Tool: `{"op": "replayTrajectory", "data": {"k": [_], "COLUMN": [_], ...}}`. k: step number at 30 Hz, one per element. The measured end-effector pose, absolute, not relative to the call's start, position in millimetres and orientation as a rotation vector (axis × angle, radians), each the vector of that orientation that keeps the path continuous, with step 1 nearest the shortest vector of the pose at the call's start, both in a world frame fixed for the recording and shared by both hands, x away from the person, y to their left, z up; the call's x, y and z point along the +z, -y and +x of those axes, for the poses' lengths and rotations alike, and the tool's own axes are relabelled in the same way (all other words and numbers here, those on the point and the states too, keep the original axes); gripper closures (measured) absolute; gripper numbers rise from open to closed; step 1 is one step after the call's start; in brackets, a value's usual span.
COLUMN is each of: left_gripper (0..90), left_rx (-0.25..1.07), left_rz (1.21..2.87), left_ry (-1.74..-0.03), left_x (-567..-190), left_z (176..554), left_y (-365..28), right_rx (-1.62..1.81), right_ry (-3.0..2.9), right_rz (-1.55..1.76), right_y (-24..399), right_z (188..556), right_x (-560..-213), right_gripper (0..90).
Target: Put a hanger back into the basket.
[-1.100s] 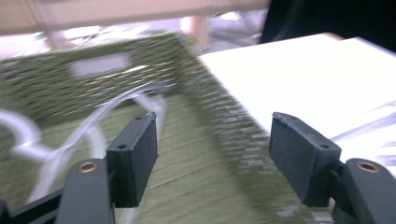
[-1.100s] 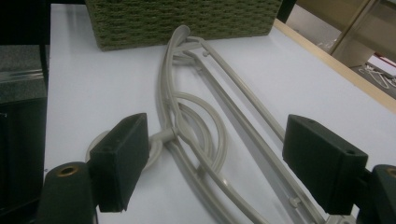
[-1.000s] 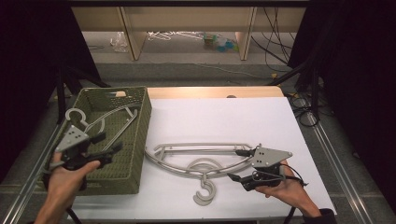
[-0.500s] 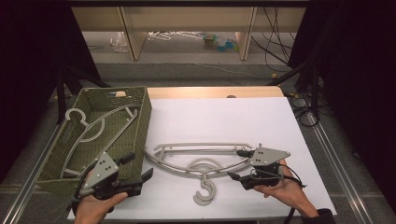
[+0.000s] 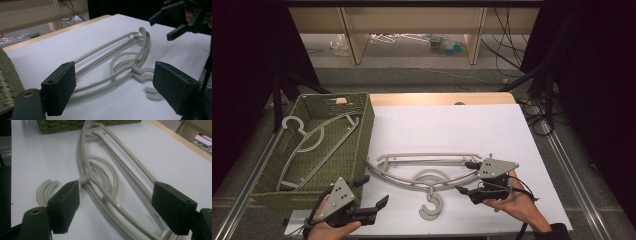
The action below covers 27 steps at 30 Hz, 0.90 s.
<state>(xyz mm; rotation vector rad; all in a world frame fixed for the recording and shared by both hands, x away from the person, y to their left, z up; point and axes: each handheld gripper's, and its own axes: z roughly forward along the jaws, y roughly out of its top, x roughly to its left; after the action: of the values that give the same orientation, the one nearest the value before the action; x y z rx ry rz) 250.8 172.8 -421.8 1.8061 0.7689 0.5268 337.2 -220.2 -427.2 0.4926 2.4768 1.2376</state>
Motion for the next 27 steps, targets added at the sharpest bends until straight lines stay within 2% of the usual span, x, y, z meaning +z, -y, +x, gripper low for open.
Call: {"op": "replayTrajectory", "data": {"k": [6, 14, 18, 27], "left_gripper": [18.4, 18.4, 18.4, 19.3], "left_rx": [0.506, 0.52, 0.527, 0.543], "left_rz": [1.825, 1.841, 1.838, 1.832], "left_ry": [-0.745, -0.701, -0.701, -0.716], "left_x": [-429, -432, -433, -435], "left_z": [247, 249, 250, 253], "left_y": [-164, -163, -165, -168], "right_rx": [1.11, 0.994, 0.953, 0.936], "right_ry": [-2.557, -2.655, -2.696, -2.758], "right_rz": [0.462, 0.41, 0.352, 0.321], "right_y": [213, 203, 197, 190], "right_z": [347, 360, 370, 384], "right_x": [-437, -451, -459, -470], "right_gripper": [21.7, 27.1, 38.1, 45.4]}}
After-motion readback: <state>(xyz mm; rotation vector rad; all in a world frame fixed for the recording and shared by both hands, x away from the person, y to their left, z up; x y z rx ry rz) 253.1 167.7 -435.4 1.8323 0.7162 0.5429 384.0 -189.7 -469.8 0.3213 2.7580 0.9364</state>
